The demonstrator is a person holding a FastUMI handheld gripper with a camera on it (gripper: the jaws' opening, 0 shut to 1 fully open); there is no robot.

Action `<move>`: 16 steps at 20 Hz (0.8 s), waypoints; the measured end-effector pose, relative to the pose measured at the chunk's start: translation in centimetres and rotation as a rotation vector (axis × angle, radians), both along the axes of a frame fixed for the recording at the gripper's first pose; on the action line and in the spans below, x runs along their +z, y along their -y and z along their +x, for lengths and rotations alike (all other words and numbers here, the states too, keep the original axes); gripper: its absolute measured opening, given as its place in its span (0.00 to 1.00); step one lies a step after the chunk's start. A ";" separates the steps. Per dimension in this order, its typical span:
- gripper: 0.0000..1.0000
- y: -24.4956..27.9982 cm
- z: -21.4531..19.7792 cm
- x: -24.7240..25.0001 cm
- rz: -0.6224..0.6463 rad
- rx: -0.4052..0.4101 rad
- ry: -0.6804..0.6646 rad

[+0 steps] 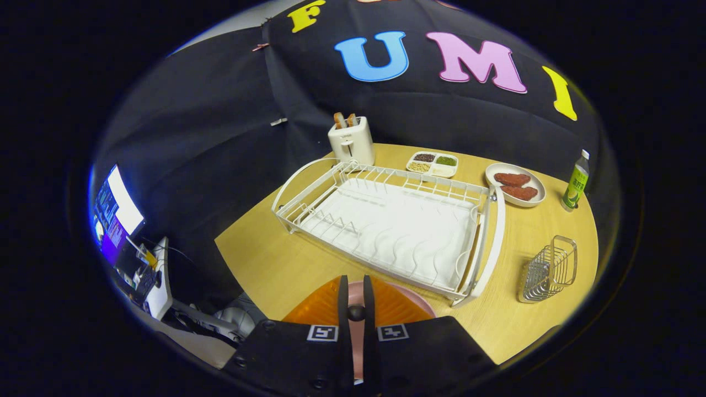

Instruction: Take the plate from the dish rack, then take the spoon from the basket and place it into the plate.

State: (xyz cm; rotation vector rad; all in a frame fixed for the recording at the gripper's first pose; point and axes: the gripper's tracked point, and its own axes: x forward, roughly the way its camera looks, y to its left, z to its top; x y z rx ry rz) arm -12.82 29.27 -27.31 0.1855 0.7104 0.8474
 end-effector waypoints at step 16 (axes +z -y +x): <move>0.57 3.8 -4.9 -9.0 -0.191 0.094 -0.144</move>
